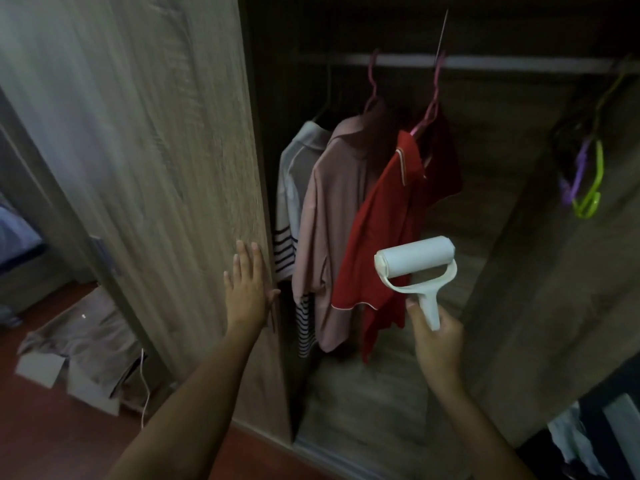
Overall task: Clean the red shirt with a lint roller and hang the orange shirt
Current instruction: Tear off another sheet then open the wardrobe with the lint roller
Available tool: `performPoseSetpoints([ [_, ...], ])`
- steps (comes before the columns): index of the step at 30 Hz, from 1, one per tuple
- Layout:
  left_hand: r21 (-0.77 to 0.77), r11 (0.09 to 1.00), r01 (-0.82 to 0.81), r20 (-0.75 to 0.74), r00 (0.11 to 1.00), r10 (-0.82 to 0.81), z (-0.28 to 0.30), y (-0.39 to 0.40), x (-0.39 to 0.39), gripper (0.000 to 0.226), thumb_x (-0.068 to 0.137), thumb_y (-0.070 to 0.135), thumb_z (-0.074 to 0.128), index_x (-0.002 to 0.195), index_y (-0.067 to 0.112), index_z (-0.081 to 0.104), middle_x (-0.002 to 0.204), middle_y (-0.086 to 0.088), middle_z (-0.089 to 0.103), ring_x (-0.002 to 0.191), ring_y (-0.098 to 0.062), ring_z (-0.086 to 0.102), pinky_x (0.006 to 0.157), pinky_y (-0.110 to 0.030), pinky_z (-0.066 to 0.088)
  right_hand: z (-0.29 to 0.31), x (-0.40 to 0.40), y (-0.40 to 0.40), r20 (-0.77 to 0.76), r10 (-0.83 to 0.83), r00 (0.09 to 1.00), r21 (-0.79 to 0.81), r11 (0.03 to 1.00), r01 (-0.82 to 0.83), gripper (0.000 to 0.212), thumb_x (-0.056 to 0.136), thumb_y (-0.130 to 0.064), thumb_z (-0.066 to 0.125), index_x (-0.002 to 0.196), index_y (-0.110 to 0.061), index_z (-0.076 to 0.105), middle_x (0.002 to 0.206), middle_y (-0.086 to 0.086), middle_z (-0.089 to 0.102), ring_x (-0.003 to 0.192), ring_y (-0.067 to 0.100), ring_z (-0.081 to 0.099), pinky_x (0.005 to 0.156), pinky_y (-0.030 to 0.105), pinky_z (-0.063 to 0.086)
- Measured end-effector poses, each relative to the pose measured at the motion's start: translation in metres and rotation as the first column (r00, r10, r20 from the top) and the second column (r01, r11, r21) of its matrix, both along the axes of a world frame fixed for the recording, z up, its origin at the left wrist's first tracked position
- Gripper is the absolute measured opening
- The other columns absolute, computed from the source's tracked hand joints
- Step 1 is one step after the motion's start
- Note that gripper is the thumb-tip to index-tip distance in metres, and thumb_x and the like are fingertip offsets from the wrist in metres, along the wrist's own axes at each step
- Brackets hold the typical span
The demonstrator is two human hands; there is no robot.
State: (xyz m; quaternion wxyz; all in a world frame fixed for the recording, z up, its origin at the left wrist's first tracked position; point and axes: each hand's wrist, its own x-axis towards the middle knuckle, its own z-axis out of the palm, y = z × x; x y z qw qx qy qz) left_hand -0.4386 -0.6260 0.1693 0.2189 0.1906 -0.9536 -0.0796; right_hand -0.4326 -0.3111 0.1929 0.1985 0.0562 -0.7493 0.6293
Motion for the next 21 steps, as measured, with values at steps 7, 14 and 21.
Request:
performPoseSetpoints([
  [7,0.052,0.998,0.031,-0.032,0.999,-0.030,0.003,-0.005,0.005,0.104,0.086,0.048,0.058,0.150,0.021,-0.020,0.159,-0.009,-0.020,0.147,-0.034,0.010,0.114,-0.059,0.016,-0.001,0.000,-0.011,0.009,-0.014,1.000,0.005,1.000,0.014,0.035,0.086,-0.034,0.065,0.063,-0.009,0.056,0.057,0.017,0.054,0.055,0.024,0.051,0.055,0.035,0.039],
  [14,0.025,0.999,-0.022,-0.008,1.000,0.023,0.002,-0.014,0.005,0.103,0.086,0.062,0.047,0.146,0.023,-0.026,0.158,-0.003,-0.025,0.148,-0.032,0.008,0.115,-0.060,0.015,-0.012,-0.007,-0.003,0.039,-0.003,0.999,-0.004,1.000,0.004,0.025,0.086,-0.036,0.063,0.070,-0.017,0.061,0.059,0.013,0.057,0.061,0.036,0.059,0.056,0.038,0.044],
  [21,0.037,0.988,-0.148,0.062,0.987,0.145,0.008,-0.014,0.000,0.110,0.083,0.060,0.054,0.144,0.021,-0.029,0.158,-0.003,-0.025,0.148,-0.033,0.003,0.114,-0.062,0.012,0.002,-0.041,0.022,0.045,0.093,0.995,0.055,0.994,-0.095,0.025,0.088,-0.036,0.063,0.070,-0.018,0.062,0.059,0.011,0.058,0.060,0.032,0.058,0.056,0.039,0.044],
])
